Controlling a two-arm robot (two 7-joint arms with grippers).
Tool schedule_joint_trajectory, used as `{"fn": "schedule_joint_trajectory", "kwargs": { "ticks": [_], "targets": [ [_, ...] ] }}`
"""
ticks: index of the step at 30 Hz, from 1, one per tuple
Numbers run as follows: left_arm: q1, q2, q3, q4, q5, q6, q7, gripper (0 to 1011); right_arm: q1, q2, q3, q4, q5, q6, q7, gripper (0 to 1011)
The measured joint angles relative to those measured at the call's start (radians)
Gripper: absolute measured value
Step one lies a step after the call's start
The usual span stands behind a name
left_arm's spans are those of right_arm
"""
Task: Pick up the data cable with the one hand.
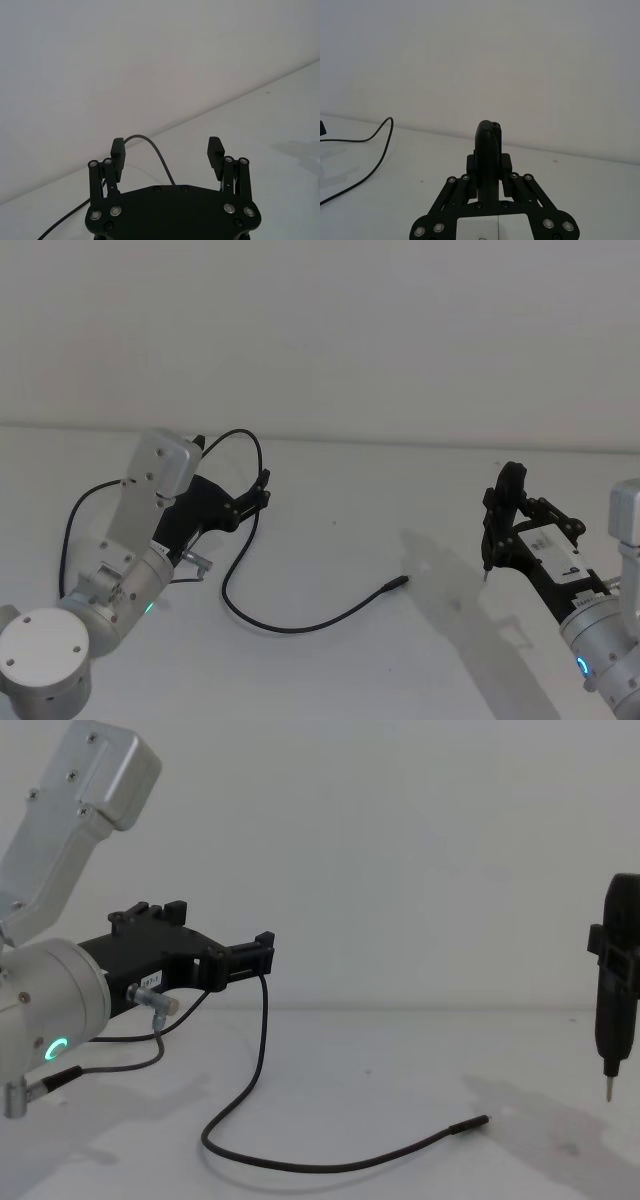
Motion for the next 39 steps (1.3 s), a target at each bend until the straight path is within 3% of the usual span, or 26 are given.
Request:
{"fn": "schedule_joint_trajectory", "kwargs": {
  "ticks": [39],
  "targets": [
    [-0.004, 0.004, 0.007, -0.009, 0.004, 0.008, -0.020, 1001, 0.000, 0.000, 0.000, 0.000, 0.000, 0.000, 0.000, 268]
  ]
}}
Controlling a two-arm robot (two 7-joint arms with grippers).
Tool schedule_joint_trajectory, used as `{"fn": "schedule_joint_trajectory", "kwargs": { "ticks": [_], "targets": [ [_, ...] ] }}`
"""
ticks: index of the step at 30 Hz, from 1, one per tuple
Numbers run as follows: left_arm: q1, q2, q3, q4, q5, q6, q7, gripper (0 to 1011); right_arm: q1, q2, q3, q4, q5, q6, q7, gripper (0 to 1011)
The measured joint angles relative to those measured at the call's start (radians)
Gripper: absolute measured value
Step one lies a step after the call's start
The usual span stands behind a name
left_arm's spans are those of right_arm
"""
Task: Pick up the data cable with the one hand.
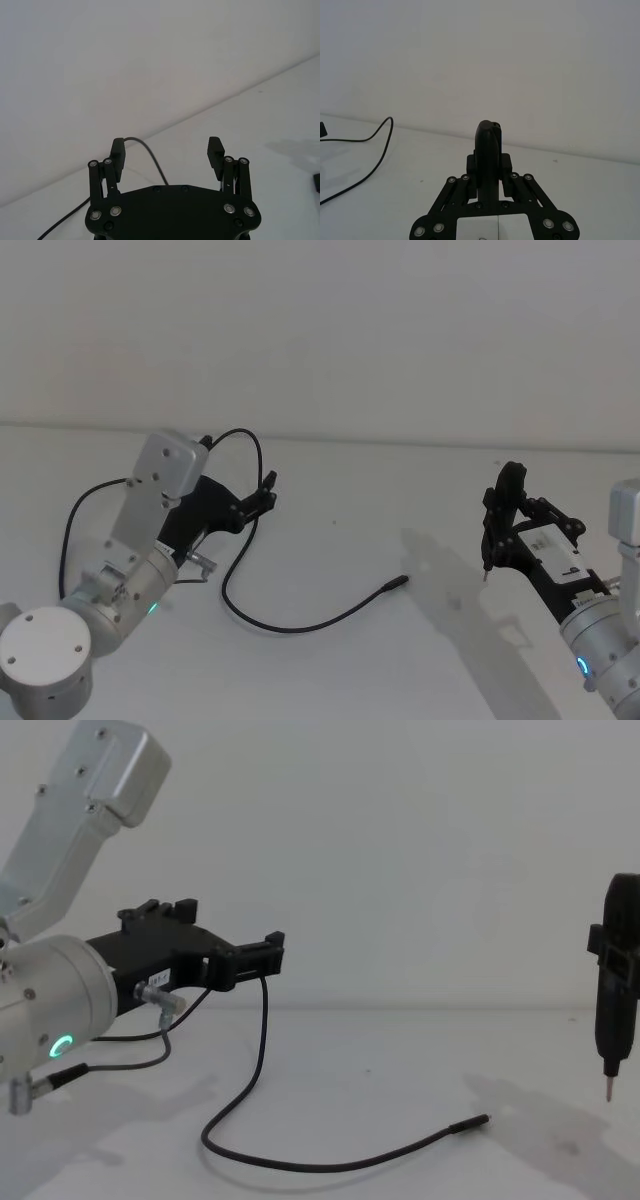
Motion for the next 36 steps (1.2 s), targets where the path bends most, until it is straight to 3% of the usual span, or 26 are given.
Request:
{"fn": "schedule_joint_trajectory", "kwargs": {
  "ticks": [17, 27, 36],
  "targets": [
    [-0.032, 0.084, 0.043, -0.070, 0.009, 0.070, -0.164, 1001, 0.000, 0.000, 0.000, 0.000, 0.000, 0.000, 0.000, 268],
    [-0.072, 0.175, 0.086, -0.131, 0.030, 0.141, -0.319, 1001, 0.000, 0.000, 0.000, 0.000, 0.000, 0.000, 0.000, 268],
    [-0.108, 0.229, 0.123, -0.167, 0.051, 0.204, -0.429, 1001, 0.000, 0.000, 0.000, 0.000, 0.000, 0.000, 0.000, 268]
  ]
}}
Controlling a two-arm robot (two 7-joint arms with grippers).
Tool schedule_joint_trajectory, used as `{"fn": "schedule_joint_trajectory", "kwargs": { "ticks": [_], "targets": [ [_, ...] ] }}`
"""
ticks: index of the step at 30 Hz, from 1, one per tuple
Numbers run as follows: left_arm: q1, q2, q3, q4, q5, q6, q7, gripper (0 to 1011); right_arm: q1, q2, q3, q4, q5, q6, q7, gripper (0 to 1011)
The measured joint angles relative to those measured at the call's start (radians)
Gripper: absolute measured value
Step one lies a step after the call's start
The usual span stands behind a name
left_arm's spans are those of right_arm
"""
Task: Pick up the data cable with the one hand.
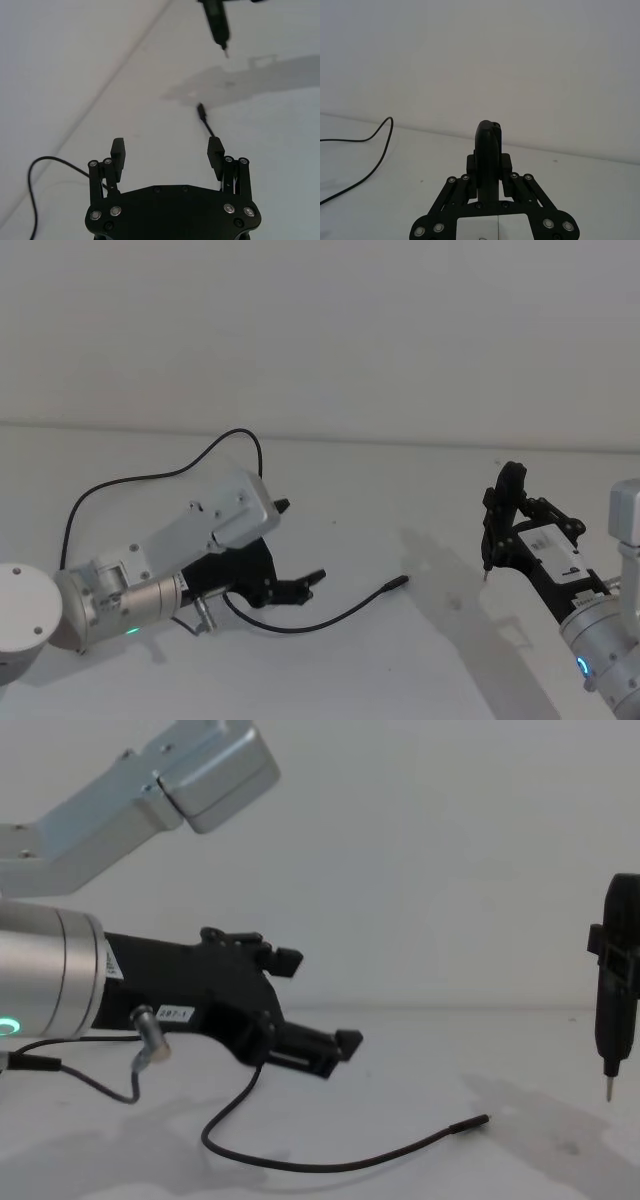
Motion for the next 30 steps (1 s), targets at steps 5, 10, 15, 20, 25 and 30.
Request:
{"fn": "schedule_joint_trajectory", "kwargs": {
  "ticks": [5, 10, 15, 20, 25, 30],
  "targets": [
    [-0.012, 0.012, 0.016, -0.012, 0.009, 0.034, -0.037, 1001, 0.000, 0.000, 0.000, 0.000, 0.000, 0.000, 0.000, 268],
    [-0.021, 0.014, 0.029, -0.020, 0.018, 0.071, -0.062, 1001, 0.000, 0.000, 0.000, 0.000, 0.000, 0.000, 0.000, 268],
    [-0.025, 0.003, 0.036, -0.022, 0.026, 0.106, -0.068, 1001, 0.000, 0.000, 0.000, 0.000, 0.000, 0.000, 0.000, 268],
    [-0.029, -0.015, 0.044, -0.019, 0.035, 0.138, -0.067, 1001, 0.000, 0.000, 0.000, 0.000, 0.000, 0.000, 0.000, 268],
    [-0.034, -0.032, 0.053, -0.010, 0.046, 0.169, -0.063, 1001, 0.000, 0.000, 0.000, 0.000, 0.000, 0.000, 0.000, 268],
    [-0.046, -0.055, 0.069, 0.008, 0.064, 0.212, -0.061, 1001, 0.000, 0.000, 0.000, 0.000, 0.000, 0.000, 0.000, 268]
  ]
}}
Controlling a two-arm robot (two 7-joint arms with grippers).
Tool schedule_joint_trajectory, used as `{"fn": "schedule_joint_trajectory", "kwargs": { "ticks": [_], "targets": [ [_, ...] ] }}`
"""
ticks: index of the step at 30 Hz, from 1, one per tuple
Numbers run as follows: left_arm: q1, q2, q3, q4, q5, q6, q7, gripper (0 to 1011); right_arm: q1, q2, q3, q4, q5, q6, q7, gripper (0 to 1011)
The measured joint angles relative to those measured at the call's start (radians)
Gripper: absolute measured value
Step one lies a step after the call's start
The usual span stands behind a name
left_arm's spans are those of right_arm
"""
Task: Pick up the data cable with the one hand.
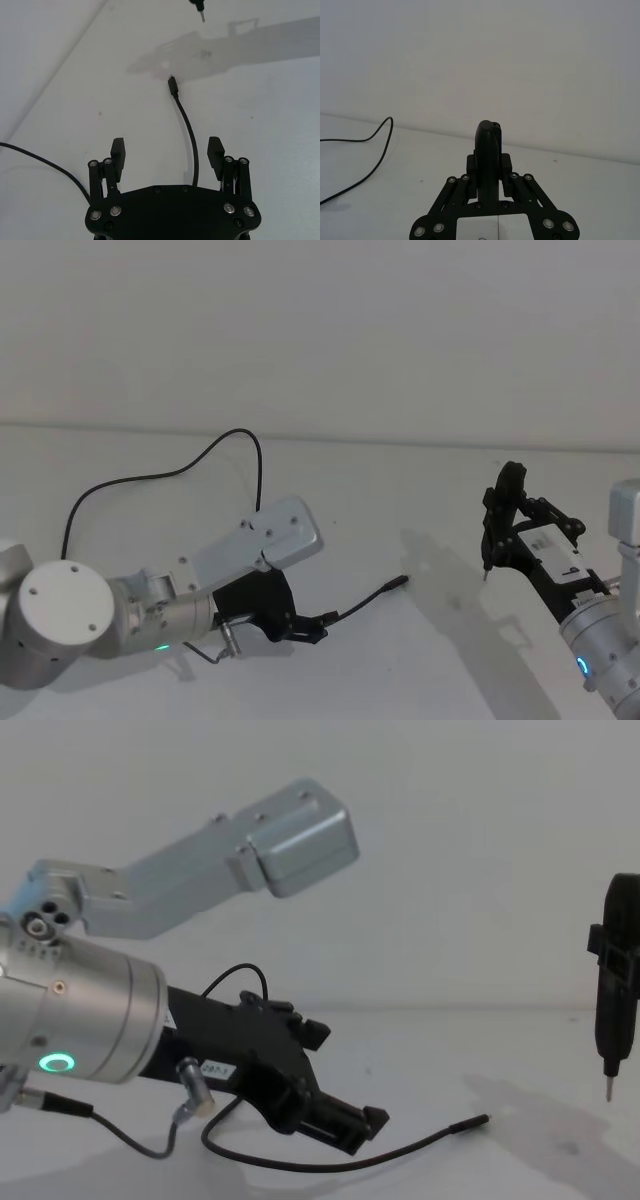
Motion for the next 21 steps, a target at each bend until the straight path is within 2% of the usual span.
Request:
{"fn": "schedule_joint_trajectory", "kwargs": {
  "ticks": [11, 21],
  "targets": [
    [-0.026, -0.042, 0.028, 0.042, 0.031, 0.059, 0.000, 1001, 0.000, 0.000, 0.000, 0.000, 0.000, 0.000, 0.000, 268],
    [-0.047, -0.080, 0.048, 0.082, 0.052, 0.089, -0.002, 1001, 0.000, 0.000, 0.000, 0.000, 0.000, 0.000, 0.000, 268]
  ]
}}
